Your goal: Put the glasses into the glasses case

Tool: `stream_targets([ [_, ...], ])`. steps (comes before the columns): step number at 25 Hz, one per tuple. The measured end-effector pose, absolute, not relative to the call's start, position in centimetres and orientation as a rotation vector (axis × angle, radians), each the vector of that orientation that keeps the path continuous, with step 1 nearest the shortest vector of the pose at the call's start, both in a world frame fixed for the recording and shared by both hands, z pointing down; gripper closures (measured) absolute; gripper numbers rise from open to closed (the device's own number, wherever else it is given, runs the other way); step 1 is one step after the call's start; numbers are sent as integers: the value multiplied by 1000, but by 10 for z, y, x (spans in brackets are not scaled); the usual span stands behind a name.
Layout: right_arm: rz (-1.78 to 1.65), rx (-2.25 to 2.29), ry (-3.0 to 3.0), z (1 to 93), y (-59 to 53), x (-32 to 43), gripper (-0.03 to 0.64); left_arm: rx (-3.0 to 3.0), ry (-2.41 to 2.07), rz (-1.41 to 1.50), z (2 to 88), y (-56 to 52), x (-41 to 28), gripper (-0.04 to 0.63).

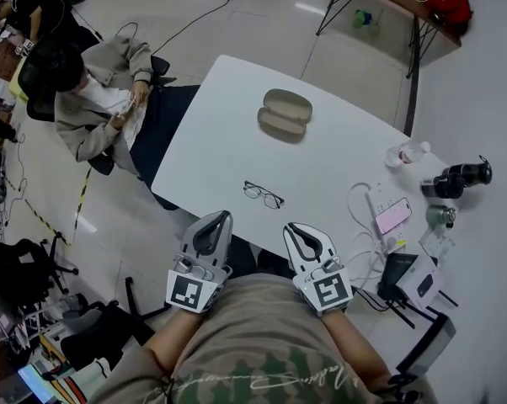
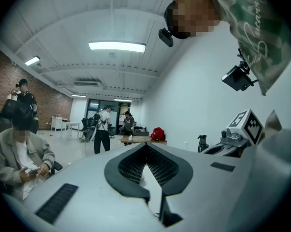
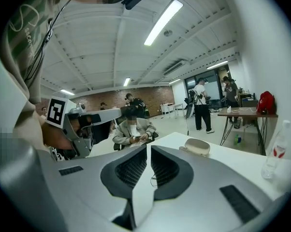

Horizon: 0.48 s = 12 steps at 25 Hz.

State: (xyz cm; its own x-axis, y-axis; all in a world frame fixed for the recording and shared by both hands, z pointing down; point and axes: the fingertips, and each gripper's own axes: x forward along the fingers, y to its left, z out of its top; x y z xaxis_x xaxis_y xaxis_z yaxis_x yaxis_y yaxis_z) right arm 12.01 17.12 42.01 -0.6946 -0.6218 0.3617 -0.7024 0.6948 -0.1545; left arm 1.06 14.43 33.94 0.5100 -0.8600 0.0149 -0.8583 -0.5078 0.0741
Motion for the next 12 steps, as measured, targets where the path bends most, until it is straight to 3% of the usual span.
stream_targets([
  [12,480,972,-2465,448,150,72,603,2769,-1322,13,355,109,-9,589],
])
